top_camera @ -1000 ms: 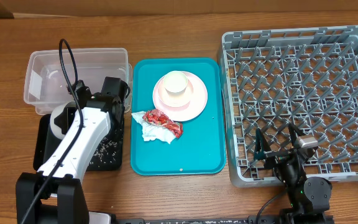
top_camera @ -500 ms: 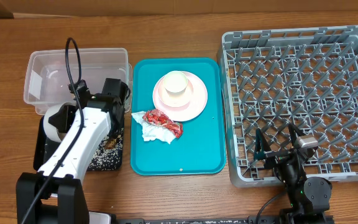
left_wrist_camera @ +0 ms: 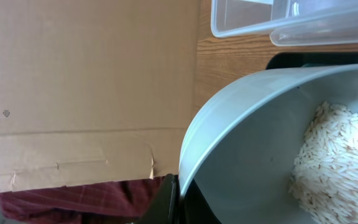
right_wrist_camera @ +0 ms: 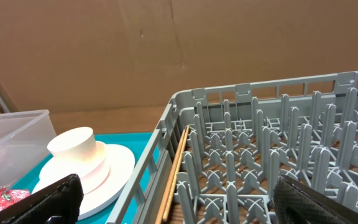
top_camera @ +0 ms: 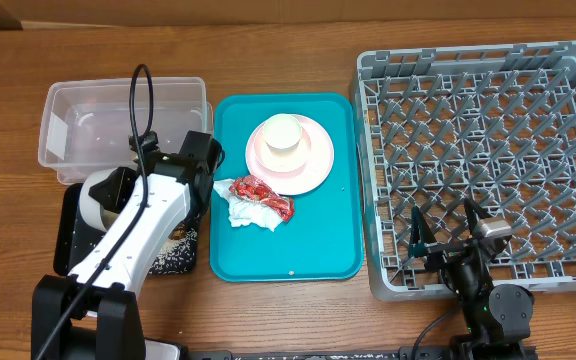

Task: Sort waste into correct bins and load items into the dishwasher
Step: 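Tilt the bowl with the left gripper to dump rice onto black tray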

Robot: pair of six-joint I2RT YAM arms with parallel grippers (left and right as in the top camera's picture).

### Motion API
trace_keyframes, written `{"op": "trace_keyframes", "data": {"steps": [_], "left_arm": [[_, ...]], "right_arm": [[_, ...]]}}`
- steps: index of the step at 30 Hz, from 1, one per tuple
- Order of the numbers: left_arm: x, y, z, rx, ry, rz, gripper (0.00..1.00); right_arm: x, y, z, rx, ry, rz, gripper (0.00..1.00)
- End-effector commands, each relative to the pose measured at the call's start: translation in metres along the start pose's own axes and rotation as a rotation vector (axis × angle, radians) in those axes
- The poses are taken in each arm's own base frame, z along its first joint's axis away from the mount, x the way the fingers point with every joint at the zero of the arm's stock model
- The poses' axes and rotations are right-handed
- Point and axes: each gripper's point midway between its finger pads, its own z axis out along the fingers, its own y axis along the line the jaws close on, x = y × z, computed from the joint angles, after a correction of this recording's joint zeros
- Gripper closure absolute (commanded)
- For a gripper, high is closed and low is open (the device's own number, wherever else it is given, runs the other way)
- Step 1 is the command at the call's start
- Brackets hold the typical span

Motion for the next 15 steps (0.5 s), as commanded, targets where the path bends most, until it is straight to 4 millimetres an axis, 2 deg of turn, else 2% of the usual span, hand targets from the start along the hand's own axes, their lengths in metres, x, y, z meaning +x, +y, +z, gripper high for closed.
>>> {"op": "trace_keyframes", "data": {"steps": [1, 4, 7, 10, 15], "left_arm": [[-0.008, 0.011, 0.0, -0.058, -0.011, 0.038, 0.96], [-0.011, 0.013, -0.002, -0.078, -0.021, 0.089, 0.96], [-0.017, 0.014, -0.007, -0.099, -0.048, 0.069, 0.96], [-0.021, 0.021, -0.013, -0.149, -0.07, 0.103, 0.96], [-0.028, 0.018, -0.021, -0.153, -0.103, 0.131, 0.96]], "right_arm": [[0.001, -0.001, 0.0, 0.003, -0.007, 0.0, 0.0], [0.001, -0.001, 0.0, 0.003, -0.007, -0.001, 0.0], [0.001, -0.001, 0.0, 0.003, -0.007, -0.001, 0.0], [0.001, -0.001, 0.0, 0.003, -0.007, -0.001, 0.0], [0.001, -0.001, 0.0, 0.003, -0.007, -0.001, 0.0]]}}
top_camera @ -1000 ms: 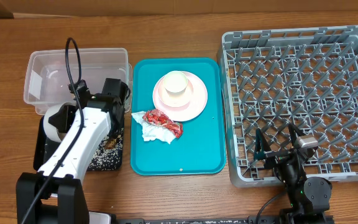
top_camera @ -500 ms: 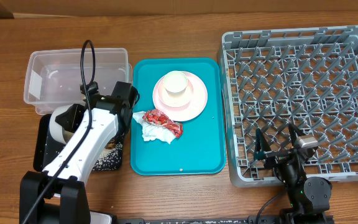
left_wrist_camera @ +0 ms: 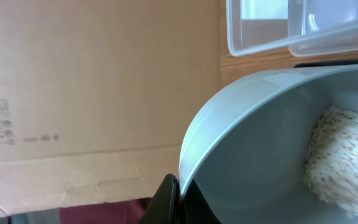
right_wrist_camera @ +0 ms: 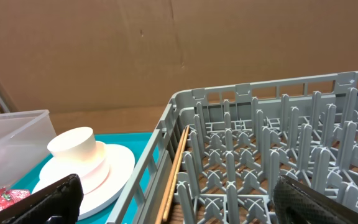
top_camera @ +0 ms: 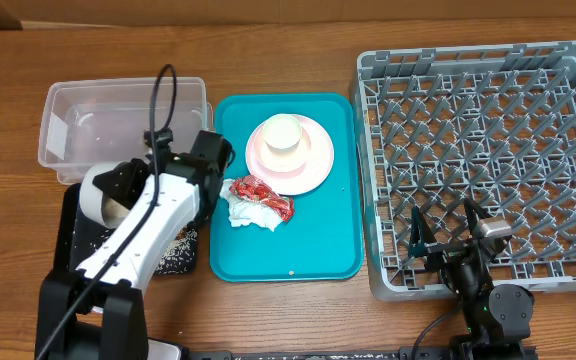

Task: Sort waste into correct bins and load items into the dishwasher
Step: 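Tilt the bowl with the left gripper to dump rice onto black tray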

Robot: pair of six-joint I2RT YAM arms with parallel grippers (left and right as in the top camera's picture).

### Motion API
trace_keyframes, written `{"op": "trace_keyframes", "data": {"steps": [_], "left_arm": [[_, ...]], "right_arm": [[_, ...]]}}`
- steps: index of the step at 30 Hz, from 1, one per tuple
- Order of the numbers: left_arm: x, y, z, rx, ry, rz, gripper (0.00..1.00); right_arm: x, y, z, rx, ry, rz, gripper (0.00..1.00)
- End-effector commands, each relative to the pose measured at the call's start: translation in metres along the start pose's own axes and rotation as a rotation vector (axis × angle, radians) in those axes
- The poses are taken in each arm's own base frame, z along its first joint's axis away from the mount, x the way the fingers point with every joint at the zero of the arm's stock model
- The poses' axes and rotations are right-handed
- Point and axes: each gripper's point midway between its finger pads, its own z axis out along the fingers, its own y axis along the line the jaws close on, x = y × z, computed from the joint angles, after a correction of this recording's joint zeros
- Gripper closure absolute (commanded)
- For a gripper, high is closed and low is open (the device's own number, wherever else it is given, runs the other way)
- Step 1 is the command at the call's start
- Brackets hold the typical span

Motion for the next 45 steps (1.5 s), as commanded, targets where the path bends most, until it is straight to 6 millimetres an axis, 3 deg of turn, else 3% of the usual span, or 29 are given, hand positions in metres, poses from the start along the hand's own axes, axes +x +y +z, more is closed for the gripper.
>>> {"op": "trace_keyframes", "data": {"steps": [1, 5, 8, 18, 19, 22, 24, 26, 35, 40, 45], "left_arm": [[-0.009, 0.011, -0.005, -0.046, -0.02, 0.024, 0.96], [-0.01, 0.009, -0.015, -0.048, -0.053, 0.079, 0.96], [-0.017, 0.007, -0.026, -0.044, -0.094, 0.024, 0.96], [-0.001, 0.005, -0.005, -0.018, -0.006, 0.04, 0.96], [0.001, 0.006, -0.006, -0.024, -0.006, 0.082, 0.96], [-0.007, 0.01, -0.012, -0.045, -0.042, -0.018, 0.96], [-0.007, 0.007, -0.013, -0.03, -0.042, 0.066, 0.96], [-0.008, 0.013, -0.017, -0.066, -0.058, 0.035, 0.96], [-0.016, 0.006, -0.03, -0.037, -0.104, 0.023, 0.96], [-0.009, -0.005, -0.017, 0.036, -0.051, -0.034, 0.96], [-0.004, 0.007, -0.012, -0.028, -0.036, -0.001, 0.96]], "right_arm": [[0.001, -0.001, 0.0, 0.004, -0.006, -0.001, 0.0], [0.001, -0.001, 0.0, 0.004, -0.006, -0.001, 0.0], [0.001, -0.001, 0.0, 0.004, -0.006, -0.001, 0.0], [0.001, -0.001, 0.0, 0.004, -0.006, -0.001, 0.0], [0.001, -0.001, 0.0, 0.004, -0.006, -0.001, 0.0], [0.001, -0.001, 0.0, 0.004, -0.006, -0.001, 0.0], [0.001, -0.001, 0.0, 0.004, -0.006, -0.001, 0.0], [0.001, -0.001, 0.0, 0.004, -0.006, -0.001, 0.0], [0.001, -0.001, 0.0, 0.004, -0.006, -0.001, 0.0], [0.001, -0.001, 0.0, 0.004, -0.006, -0.001, 0.0], [0.001, -0.001, 0.0, 0.004, -0.006, -0.001, 0.0]]}}
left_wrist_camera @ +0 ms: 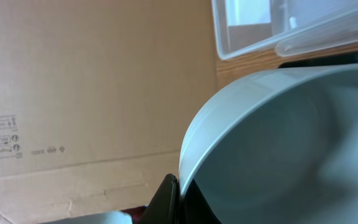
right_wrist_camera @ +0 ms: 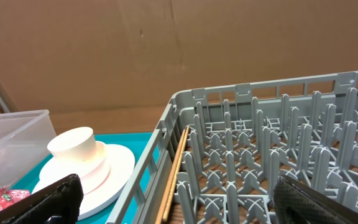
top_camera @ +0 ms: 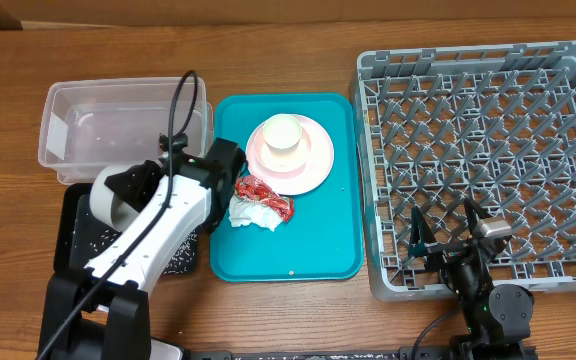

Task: Sort waste into correct bins and load items into the dishwasher
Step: 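Tilt the bowl with the left gripper to dump rice onto black tray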

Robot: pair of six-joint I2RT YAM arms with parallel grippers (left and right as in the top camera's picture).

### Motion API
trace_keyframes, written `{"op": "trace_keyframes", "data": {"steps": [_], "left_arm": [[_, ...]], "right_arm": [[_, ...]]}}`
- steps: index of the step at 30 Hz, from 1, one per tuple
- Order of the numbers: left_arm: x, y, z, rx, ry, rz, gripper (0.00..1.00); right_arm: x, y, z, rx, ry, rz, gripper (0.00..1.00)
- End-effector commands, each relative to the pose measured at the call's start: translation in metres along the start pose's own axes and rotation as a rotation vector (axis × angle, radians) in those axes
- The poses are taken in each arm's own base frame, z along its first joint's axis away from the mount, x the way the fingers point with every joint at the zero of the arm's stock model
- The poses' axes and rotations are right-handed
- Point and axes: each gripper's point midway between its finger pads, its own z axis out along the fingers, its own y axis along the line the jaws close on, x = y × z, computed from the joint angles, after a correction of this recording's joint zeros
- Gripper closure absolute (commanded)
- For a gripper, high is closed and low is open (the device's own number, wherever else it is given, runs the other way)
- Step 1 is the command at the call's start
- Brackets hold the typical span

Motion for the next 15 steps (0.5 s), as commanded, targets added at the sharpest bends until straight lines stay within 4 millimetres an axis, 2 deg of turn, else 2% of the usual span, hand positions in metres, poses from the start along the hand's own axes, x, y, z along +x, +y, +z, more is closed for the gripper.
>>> {"op": "trace_keyframes", "data": {"steps": [1, 3, 6, 8, 10, 15], "left_arm": [[-0.004, 0.014, 0.001, -0.047, -0.002, -0.065, 0.96], [-0.006, 0.007, 0.002, 0.018, 0.007, -0.093, 0.96], [-0.009, -0.011, 0.003, 0.193, 0.038, -0.142, 0.96], [-0.013, -0.016, 0.005, 0.305, 0.065, -0.195, 0.96], [-0.016, -0.012, 0.005, 0.395, 0.086, -0.242, 0.96], [-0.031, 0.017, -0.004, 0.621, 0.101, -0.391, 0.96]], "right_arm": [[0.001, -0.001, 0.0, 0.003, -0.006, -0.001, 0.0], [0.001, -0.001, 0.0, 0.003, -0.006, -0.001, 0.0], [0.001, -0.001, 0.0, 0.003, -0.006, -0.001, 0.0], [0.001, -0.001, 0.0, 0.003, -0.006, -0.001, 0.0], [0.001, -0.001, 0.0, 0.003, -0.006, -0.001, 0.0], [0.001, -0.001, 0.0, 0.003, -0.006, -0.001, 0.0]]}}
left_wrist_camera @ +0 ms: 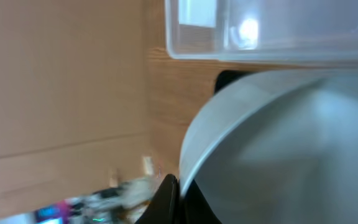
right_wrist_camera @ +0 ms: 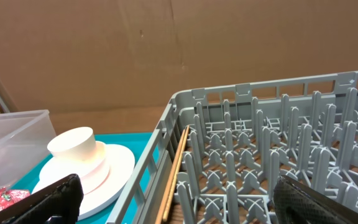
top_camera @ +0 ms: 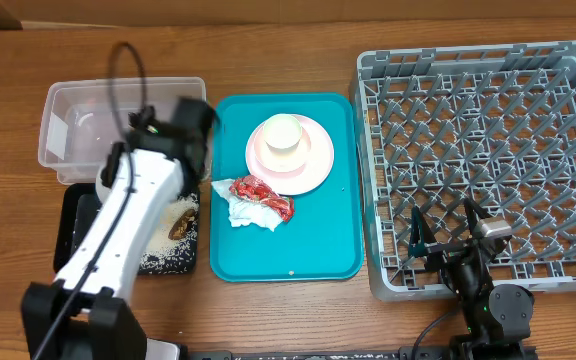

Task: Sort waste into correct bins and load items into the dishwasher
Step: 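Tilt the bowl with the left gripper to dump rice onto black tray, then carry the empty bowl back and set it on the teal tray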

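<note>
My left gripper (left_wrist_camera: 178, 186) is shut on the rim of a pale grey bowl (left_wrist_camera: 278, 143), whose inside shows no rice. Overhead, the left gripper (top_camera: 158, 140) is blurred above the far end of the black bin (top_camera: 133, 262), and the arm hides most of the bowl. White rice and a brown scrap (top_camera: 178, 228) lie in that bin. A pink plate (top_camera: 308, 165) with a cream cup (top_camera: 283, 132) and a red-and-white wrapper (top_camera: 253, 200) rest on the teal tray (top_camera: 318, 245). My right gripper (right_wrist_camera: 179, 205) stands open at the near edge of the grey dish rack (top_camera: 488, 150).
A clear plastic bin (top_camera: 88, 125) stands behind the black bin, close to the bowl. A wooden chopstick (right_wrist_camera: 174, 171) lies along the rack's left wall. Brown cardboard backs the table.
My left arm has swung towards the back, nearer the clear bin, with the bowl still in its grip. A heap of rice and a brown scrap now show uncovered in the black bin. The right arm is unmoved.
The left gripper first held the bowl tilted over the black bin with rice inside. Then the rice sat bunched at the bowl's lower side. Then the bowl showed no rice. Now it is held nearer the clear bin, with rice lying in the black bin.
</note>
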Robot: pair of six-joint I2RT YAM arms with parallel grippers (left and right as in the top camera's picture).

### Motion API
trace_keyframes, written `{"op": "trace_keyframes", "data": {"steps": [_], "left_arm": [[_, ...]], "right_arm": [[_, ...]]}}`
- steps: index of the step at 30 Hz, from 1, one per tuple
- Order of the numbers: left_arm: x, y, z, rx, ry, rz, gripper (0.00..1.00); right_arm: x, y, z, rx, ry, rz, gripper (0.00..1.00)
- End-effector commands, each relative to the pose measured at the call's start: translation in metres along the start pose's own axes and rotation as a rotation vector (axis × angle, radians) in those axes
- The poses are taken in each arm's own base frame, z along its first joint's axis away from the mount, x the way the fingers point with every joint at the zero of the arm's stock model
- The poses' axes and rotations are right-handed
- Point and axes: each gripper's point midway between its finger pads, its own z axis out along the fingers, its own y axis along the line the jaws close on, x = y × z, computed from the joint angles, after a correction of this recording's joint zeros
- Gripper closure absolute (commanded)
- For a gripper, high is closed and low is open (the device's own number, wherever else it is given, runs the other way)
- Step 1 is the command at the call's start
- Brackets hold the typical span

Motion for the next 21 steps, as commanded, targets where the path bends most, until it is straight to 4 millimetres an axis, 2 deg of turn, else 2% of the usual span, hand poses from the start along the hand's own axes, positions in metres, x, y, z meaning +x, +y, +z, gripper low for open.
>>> {"op": "trace_keyframes", "data": {"steps": [1, 6, 11, 14, 21], "left_arm": [[-0.019, -0.004, -0.024, 0.283, -0.02, -0.152, 0.96], [-0.034, -0.021, -0.07, 0.664, -0.04, -0.217, 0.96], [-0.035, -0.063, -0.119, 0.999, -0.043, -0.161, 0.96], [-0.03, -0.083, -0.139, 1.076, -0.047, -0.102, 0.96], [-0.017, -0.128, -0.175, 1.113, -0.092, 0.049, 0.96]], "right_arm": [[0.001, -0.001, 0.0, 0.004, -0.006, 0.0, 0.0], [0.001, -0.001, 0.0, 0.004, -0.006, -0.001, 0.0], [0.001, -0.001, 0.0, 0.004, -0.006, -0.001, 0.0], [0.001, -0.001, 0.0, 0.004, -0.006, -0.001, 0.0], [0.001, -0.001, 0.0, 0.004, -0.006, -0.001, 0.0]]}}
